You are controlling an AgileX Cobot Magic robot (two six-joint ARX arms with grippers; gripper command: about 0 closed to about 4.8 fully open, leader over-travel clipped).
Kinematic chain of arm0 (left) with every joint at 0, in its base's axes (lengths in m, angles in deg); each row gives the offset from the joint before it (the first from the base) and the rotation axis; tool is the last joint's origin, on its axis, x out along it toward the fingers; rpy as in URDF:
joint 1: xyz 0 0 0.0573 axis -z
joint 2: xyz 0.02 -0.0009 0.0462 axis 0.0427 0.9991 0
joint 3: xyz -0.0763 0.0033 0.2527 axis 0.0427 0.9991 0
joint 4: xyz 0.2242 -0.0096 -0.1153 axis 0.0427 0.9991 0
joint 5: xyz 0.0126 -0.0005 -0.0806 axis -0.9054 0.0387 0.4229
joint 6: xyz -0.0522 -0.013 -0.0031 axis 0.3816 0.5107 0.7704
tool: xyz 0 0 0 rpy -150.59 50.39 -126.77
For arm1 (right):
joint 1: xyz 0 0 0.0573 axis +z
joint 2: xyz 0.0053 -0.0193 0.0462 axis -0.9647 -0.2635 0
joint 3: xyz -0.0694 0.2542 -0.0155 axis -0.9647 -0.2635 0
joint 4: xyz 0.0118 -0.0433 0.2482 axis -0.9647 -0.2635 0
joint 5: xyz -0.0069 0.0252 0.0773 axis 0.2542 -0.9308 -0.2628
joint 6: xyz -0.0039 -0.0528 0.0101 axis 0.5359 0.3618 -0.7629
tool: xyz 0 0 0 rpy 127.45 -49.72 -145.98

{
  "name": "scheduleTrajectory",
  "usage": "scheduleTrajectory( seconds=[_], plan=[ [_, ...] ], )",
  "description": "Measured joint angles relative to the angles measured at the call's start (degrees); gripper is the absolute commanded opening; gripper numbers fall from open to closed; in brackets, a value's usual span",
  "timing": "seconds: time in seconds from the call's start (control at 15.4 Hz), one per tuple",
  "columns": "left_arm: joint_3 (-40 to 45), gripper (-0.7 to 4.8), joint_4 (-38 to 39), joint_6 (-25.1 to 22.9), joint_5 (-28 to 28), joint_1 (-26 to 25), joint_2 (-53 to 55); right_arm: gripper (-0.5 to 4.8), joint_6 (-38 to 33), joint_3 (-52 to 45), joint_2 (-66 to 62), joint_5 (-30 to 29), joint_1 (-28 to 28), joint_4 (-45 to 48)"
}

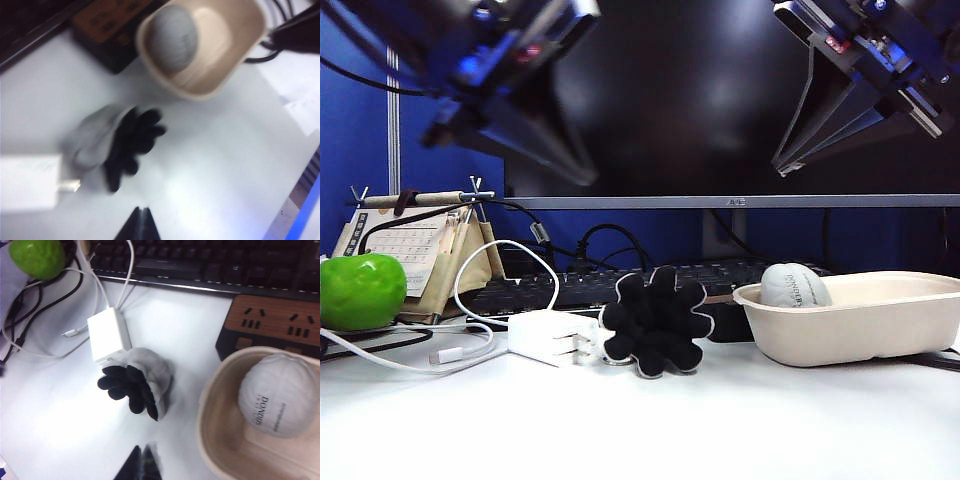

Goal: Place the tilting octopus upright.

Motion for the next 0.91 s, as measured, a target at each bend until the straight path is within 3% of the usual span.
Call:
scheduleTrajectory(
  seconds=[0.26, 0.91],
  plan=[
    [0.0, -0.06, -6.4, 0.0, 0.0, 1.0, 2.4, -0.05, 0.0, 0.0, -0.1, -0.1, 0.0, -0.2],
    [0.0, -0.06, -9.3, 0.0, 0.5, 1.3, 9.9, 0.05, 0.0, 0.0, -0.2, -2.2, 0.0, -5.2]
  ],
)
